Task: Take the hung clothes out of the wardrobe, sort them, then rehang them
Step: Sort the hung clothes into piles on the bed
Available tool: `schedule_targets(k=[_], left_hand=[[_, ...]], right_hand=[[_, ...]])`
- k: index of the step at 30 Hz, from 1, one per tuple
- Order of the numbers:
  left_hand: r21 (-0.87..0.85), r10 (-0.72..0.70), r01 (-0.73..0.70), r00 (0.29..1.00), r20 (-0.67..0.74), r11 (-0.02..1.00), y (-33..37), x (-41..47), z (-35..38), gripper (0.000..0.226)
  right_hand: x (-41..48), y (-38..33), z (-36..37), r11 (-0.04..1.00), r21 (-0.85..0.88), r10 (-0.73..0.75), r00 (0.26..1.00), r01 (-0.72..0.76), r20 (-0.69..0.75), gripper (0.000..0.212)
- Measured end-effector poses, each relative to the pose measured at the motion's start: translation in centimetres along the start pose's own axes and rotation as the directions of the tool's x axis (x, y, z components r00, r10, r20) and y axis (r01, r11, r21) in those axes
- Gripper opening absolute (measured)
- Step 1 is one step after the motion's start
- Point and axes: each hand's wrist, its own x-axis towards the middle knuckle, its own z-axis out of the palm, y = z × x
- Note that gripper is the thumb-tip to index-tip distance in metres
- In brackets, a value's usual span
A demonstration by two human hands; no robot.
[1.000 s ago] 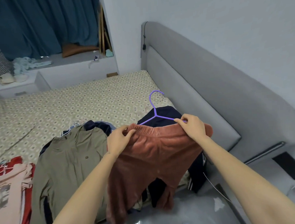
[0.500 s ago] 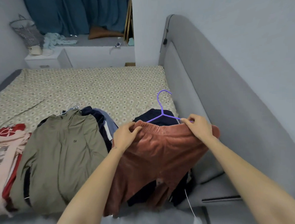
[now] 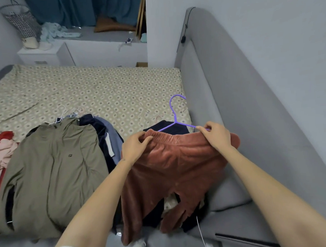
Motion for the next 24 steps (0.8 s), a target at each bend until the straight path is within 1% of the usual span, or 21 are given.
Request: schedule_targets(k=[4,8,11,15,19,24], left_hand=[[-0.028,-0.010,0.011,1.000,0.015,1.000,-1.9,3.9,0.7,0.023],[-0.045,-0.013,0.015,0.999,0.039,0.999,-4.3,9.0,1.8,0.022],[-0.081,-0.011,0.020,0.994,0.107,0.997,-6.8,13.4,3.0,0.017],[-0.062,-0.038,0.048,0.987,0.157,0.997,-10.7,18.2,4.4,0.020],[-0.033,-0.110,0.119,0.972,0.209,0.992,-15.2,22.2,6.9,0.022],[0.021,-0.218,0.221,0.935,0.280,0.975,-21.1,25.6,11.5,0.021]], right_hand=[[3.4,-1.2,1.8,1.000,-0.001,0.012,1.000,-0.012,0.009,0.039],[7.5,-2.4,4.8,1.000,-0.008,0.030,0.999,-0.030,0.024,0.042],[10.8,-3.3,7.6,0.999,-0.016,0.051,0.998,-0.050,0.031,0.039],[15.2,-4.7,11.9,0.998,-0.043,0.055,0.997,-0.053,0.059,0.038],[19.2,-5.4,16.8,0.998,-0.049,0.055,0.993,-0.050,0.106,0.038],[22.8,-4.3,23.4,0.996,-0.083,0.056,0.979,-0.041,0.195,0.033]])
